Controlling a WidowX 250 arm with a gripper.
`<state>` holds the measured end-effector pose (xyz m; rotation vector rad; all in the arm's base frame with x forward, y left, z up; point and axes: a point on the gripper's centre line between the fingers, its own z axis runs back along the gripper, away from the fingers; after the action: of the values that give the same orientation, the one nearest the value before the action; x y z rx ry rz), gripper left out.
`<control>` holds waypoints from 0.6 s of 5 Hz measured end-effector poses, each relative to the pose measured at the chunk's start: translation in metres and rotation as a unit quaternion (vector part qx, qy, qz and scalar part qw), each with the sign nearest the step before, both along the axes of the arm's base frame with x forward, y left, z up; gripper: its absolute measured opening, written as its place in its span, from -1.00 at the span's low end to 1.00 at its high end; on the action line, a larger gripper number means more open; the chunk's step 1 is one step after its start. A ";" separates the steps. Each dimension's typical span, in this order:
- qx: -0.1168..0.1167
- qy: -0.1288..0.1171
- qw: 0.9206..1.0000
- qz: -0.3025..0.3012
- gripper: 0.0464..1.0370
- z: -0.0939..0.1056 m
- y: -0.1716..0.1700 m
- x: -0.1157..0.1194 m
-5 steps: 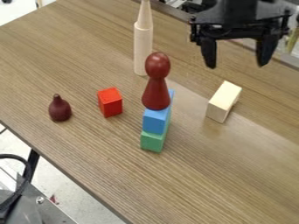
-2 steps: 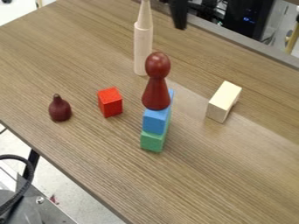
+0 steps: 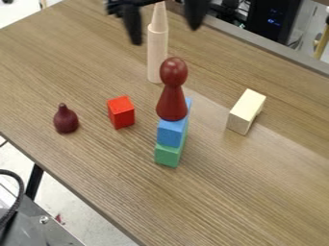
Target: Put the spherical brown object on top of rectangular block on right
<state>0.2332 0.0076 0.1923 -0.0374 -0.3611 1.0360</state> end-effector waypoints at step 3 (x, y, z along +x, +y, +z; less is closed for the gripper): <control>0.014 0.042 0.997 0.063 0.93 -0.051 0.043 -0.032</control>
<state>0.2007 0.0510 0.1413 0.0541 -0.3041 1.1534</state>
